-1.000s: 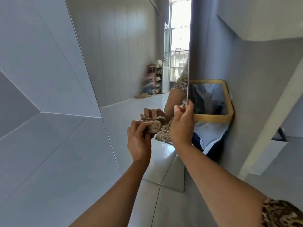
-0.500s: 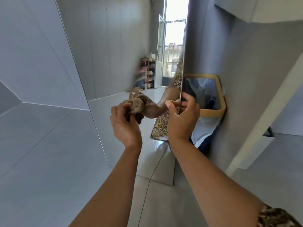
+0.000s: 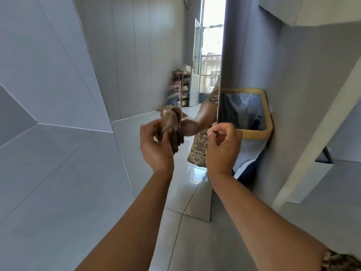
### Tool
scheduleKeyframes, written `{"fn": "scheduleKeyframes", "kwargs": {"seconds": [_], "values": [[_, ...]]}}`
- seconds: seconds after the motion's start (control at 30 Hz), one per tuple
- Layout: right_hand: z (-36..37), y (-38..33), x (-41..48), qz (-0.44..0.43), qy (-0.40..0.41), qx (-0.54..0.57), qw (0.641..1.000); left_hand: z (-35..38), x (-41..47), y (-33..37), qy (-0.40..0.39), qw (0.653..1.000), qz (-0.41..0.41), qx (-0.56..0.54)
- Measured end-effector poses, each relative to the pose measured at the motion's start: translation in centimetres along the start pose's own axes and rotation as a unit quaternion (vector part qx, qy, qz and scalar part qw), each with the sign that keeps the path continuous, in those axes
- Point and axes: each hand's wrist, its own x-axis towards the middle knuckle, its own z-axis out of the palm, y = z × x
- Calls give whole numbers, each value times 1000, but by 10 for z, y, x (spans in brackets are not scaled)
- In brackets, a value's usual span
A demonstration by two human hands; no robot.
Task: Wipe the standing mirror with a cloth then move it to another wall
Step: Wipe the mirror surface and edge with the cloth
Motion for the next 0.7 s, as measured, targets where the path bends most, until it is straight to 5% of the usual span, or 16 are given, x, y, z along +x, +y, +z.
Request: {"fn": "scheduleKeyframes", "kwargs": {"seconds": [0.17, 0.33, 0.53, 0.7], "values": [[-3, -3, 1, 24, 0, 12, 1000, 16, -8, 13, -53, 994, 97, -22], [-7, 0, 1, 85, -10, 17, 996, 0, -50, -34, -136, 963, 168, 162], [-10, 8, -13, 161, -10, 34, 986, -31, -64, -81, -265, 930, 94, 235], [-3, 9, -19, 181, 0, 53, 982, -19, -18, -39, -86, 990, 47, 105]]}}
